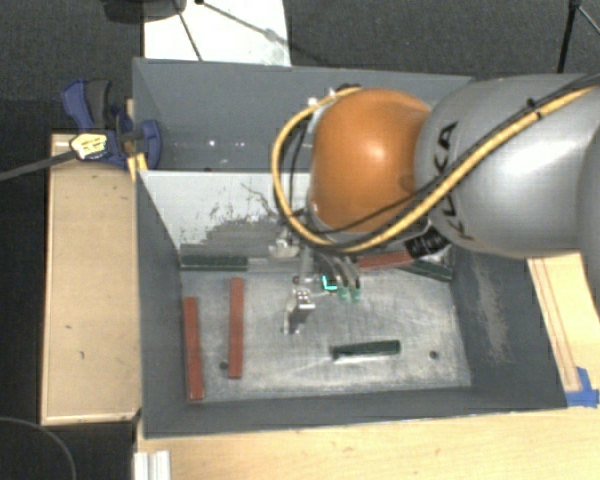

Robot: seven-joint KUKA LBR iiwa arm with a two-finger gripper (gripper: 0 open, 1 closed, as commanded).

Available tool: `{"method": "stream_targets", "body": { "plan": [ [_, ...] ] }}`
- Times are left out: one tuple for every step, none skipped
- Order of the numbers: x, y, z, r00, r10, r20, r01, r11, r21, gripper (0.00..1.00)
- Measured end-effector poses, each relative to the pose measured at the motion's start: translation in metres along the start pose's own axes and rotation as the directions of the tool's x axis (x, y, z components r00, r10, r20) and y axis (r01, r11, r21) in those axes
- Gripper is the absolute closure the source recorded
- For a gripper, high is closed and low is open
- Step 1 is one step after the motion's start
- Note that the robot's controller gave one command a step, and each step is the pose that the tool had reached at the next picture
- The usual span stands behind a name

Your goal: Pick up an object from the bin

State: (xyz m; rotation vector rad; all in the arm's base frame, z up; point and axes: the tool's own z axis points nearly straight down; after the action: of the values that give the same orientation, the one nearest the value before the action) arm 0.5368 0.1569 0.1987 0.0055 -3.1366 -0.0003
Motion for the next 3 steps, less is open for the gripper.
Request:
{"method": "stream_targets", "body": {
  "plan": [
    [-0.002,-0.001,-0.004,1.000,0.004,0.007,-0.004,1.000,-0.001,0.00],
    [-0.011,0.007,0.044,0.998,-0.058,0.014,0.058,0.998,-0.001,0.00],
    [-0.010,0.012,0.076,0.961,-0.278,0.002,0.278,0.961,0.001,0.00]
  ]
}}
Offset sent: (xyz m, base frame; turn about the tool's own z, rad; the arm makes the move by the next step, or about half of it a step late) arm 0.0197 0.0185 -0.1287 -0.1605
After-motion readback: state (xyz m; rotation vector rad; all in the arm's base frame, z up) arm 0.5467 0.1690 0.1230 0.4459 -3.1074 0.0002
